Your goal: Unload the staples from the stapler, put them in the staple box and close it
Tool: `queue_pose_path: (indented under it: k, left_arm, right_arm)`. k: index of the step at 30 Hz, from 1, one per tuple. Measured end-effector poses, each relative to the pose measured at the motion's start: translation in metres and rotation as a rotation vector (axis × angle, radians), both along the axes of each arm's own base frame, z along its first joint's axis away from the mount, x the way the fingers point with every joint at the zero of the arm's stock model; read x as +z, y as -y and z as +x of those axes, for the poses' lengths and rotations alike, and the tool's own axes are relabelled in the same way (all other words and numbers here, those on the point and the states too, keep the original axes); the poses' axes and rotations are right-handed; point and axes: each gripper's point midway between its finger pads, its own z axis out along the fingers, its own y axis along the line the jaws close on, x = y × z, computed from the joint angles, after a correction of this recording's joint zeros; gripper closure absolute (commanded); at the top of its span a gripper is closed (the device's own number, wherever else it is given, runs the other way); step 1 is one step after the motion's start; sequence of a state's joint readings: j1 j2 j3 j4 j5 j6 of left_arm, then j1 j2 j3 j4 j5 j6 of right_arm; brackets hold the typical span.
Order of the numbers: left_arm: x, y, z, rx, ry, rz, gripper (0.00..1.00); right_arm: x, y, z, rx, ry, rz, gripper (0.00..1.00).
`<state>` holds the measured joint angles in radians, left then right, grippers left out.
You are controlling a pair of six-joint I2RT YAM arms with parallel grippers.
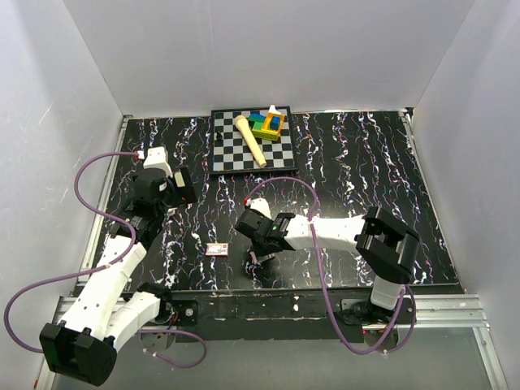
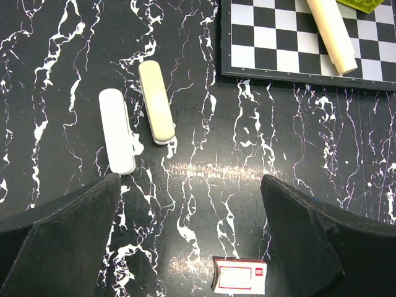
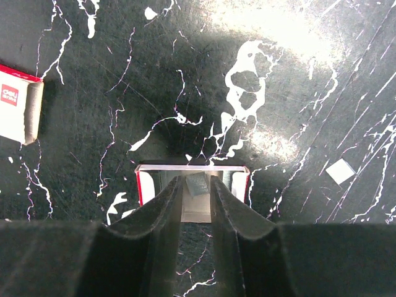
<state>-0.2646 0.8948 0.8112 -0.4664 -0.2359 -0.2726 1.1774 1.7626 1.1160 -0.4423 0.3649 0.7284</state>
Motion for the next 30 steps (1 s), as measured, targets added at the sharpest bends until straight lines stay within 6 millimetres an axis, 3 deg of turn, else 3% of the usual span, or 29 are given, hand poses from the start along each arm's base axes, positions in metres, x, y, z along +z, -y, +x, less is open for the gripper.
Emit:
queue_pose_path:
  k: [12, 17, 21, 24, 30]
  left_arm:
    - [0.0, 0.002, 0.0, -0.01, -0.002, -0.006, 0.02]
    - [0.0, 0.002, 0.0, -0.012, -0.002, -0.007, 0.02]
    - [0.0, 0.003, 0.0, -0.013, -0.002, -0.008, 0.02]
    - [0.0, 0.003, 0.0, -0.017, -0.003, -0.01, 0.02]
    - [-0.001, 0.005, -0.001, -0.025, -0.004, -0.014, 0.02]
  right_arm:
    - [0.003, 0.001, 0.001, -0.004, 0.009, 0.003, 0.62]
    - [0.033, 0.002, 0.006, -0.009, 0.06, 0.053, 0.57]
    - [0.063, 0.014, 0.015, -0.01, 0.116, 0.08, 0.55]
    - [0.073, 0.028, 0.024, -0.016, 0.142, 0.077, 0.55]
    - [0.056, 0.068, 0.035, 0.017, 0.113, -0.025, 0.55]
